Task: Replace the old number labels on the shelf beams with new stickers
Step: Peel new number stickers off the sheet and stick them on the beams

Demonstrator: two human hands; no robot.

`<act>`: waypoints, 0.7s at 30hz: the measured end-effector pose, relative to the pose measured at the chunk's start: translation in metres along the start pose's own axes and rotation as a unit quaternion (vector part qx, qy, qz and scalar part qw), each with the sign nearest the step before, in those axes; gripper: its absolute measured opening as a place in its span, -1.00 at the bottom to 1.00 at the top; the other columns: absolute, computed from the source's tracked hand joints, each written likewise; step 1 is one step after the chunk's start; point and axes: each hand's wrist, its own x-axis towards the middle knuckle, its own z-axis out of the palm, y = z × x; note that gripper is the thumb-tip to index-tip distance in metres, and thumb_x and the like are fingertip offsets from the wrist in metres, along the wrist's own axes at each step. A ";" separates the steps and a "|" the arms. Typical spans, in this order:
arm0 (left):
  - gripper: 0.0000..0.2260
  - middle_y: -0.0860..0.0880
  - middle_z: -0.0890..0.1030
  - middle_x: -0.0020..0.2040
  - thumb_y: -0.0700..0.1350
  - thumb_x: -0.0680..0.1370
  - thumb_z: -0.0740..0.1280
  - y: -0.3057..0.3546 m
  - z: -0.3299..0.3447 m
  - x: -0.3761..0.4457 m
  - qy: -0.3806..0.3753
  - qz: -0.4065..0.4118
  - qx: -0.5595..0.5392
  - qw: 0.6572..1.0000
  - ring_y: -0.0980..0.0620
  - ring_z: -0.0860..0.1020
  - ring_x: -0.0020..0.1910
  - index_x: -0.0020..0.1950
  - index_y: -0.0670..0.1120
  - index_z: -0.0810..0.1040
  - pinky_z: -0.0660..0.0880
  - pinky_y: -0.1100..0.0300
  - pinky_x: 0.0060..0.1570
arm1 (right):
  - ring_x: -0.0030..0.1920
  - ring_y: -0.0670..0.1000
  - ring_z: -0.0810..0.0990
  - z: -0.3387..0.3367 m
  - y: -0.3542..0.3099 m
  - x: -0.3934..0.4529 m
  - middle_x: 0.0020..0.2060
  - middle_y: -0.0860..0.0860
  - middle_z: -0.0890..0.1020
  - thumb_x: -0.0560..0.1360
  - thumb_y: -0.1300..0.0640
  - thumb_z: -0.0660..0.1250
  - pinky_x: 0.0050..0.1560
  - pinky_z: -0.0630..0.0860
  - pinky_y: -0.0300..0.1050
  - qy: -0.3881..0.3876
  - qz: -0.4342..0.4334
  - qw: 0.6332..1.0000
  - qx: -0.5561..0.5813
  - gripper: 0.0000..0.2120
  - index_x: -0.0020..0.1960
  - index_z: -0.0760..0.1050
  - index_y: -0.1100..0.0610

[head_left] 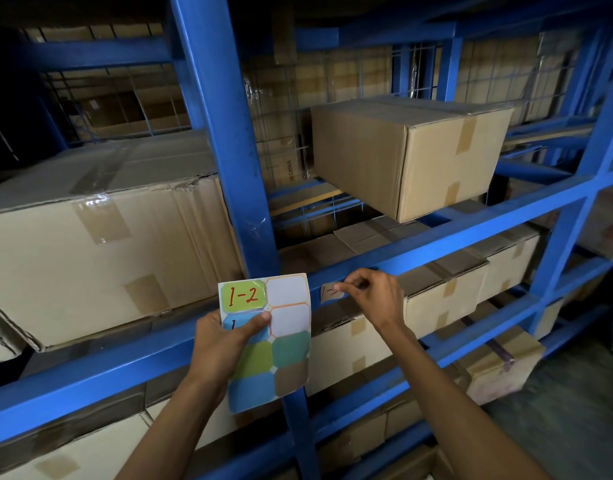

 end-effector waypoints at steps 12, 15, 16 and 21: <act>-0.78 -0.01 0.74 -0.14 -0.10 0.38 0.54 0.002 -0.004 -0.003 0.000 -0.003 0.004 1.000 0.04 0.72 -0.28 -0.01 -0.07 0.63 0.59 0.18 -0.41 | -0.21 -0.10 0.57 -0.001 0.006 0.000 -0.31 -0.16 0.61 0.37 0.00 0.55 -0.29 0.60 -0.03 0.001 -0.002 0.999 0.038 -0.80 -0.24 0.54 -0.01; -0.76 -0.02 0.73 -0.13 -0.10 0.38 0.54 0.002 -0.006 -0.004 0.003 -0.004 0.001 1.000 0.03 0.72 -0.28 0.00 -0.07 0.62 0.59 0.18 -0.41 | -0.18 -0.11 0.47 0.006 -0.003 -0.010 -0.29 -0.15 0.56 0.42 0.04 0.51 -0.28 0.55 -0.06 0.023 -0.066 0.997 0.027 -0.84 -0.20 0.52 -0.02; -0.77 -0.02 0.73 -0.13 -0.10 0.38 0.53 0.002 -0.006 -0.004 0.002 -0.003 -0.001 1.000 0.05 0.72 -0.29 0.00 -0.07 0.62 0.58 0.21 -0.44 | -0.19 -0.13 0.44 0.008 -0.007 -0.014 -0.30 -0.16 0.53 0.42 0.01 0.49 -0.28 0.50 -0.12 0.028 -0.087 0.996 0.024 -0.85 -0.19 0.52 -0.02; -0.75 -0.03 0.75 -0.14 -0.10 0.38 0.54 0.000 -0.009 -0.007 0.003 -0.006 0.000 1.000 0.02 0.73 -0.26 0.03 -0.10 0.64 0.60 0.17 -0.39 | -0.23 -0.16 0.43 0.019 -0.021 -0.033 -0.32 -0.17 0.52 0.31 -0.23 0.52 -0.28 0.33 -0.37 0.056 -0.084 0.995 0.006 -0.66 -0.20 0.53 0.00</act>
